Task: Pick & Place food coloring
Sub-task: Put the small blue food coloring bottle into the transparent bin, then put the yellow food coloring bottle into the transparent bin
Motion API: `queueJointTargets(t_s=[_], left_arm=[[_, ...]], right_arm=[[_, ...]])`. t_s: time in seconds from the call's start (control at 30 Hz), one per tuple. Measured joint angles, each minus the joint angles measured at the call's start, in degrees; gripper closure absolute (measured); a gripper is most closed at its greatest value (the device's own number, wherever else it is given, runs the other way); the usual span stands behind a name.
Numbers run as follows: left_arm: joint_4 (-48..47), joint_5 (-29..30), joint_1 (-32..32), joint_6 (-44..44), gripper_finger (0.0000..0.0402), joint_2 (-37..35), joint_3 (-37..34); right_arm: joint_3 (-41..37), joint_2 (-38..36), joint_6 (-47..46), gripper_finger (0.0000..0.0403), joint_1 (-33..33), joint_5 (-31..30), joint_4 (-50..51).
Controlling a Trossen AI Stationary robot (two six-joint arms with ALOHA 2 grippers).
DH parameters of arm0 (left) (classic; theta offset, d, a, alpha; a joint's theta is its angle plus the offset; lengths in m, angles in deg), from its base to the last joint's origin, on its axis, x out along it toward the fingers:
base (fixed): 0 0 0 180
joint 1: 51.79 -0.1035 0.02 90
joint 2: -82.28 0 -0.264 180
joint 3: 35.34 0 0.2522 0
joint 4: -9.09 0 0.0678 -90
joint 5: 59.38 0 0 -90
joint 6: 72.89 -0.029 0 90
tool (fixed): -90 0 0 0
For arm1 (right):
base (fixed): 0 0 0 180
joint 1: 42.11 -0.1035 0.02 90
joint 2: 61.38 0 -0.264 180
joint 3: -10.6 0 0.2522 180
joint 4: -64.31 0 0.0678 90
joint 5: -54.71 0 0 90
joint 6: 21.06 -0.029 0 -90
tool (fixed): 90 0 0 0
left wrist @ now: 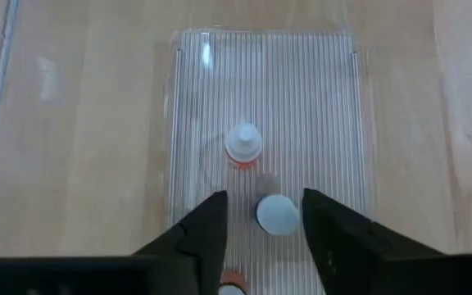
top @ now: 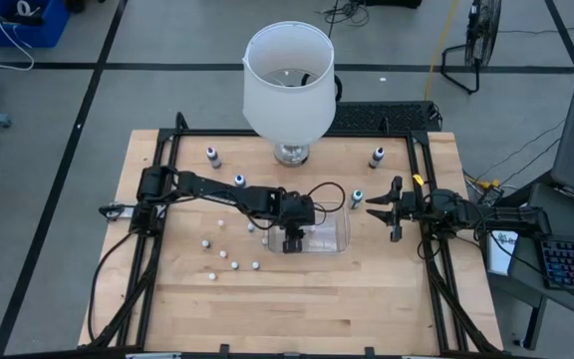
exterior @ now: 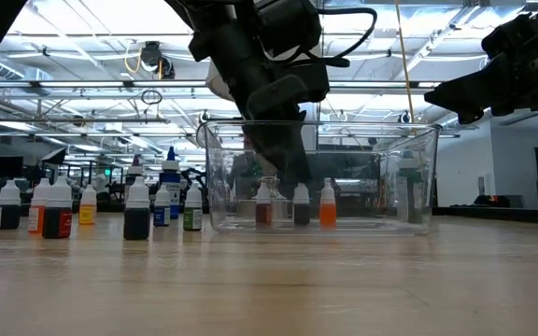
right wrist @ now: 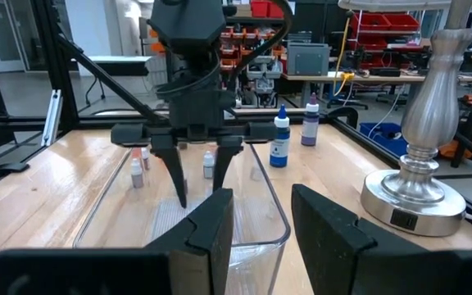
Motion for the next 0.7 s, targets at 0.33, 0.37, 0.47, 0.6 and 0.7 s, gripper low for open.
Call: queueJointTargets(t_s=[0.33,0.37,0.47,0.6,0.7], left_arm=[[-3.4,0.42,0.08,-0.91,0.0219,-1.02,2.0],[-3.92,0.42,0.08,-1.61,0.0219,-1.81,3.0],[-7.55,0.44,-0.18,-4.08,0.0219,-5.57,5.94],[-10.09,0.86,-0.53,-6.13,0.0218,-12.89,6.68],[-10.69,-0.11,-0.45,-7.09,0.0218,-19.92,3.97]], right_arm=[[0.0,-0.02,0.0,0.0289,0.02,0.0,-0.04],[0.0,0.0,0.0,0.0289,0.0,0.0,-0.01],[0.0,-0.01,-0.01,0.0289,0.0,0.0,-0.02],[0.0,0.0,0.0,0.0289,0.02,0.0,0.04],[0.0,0.13,0.0,0.0289,0.01,0.0,-0.06]])
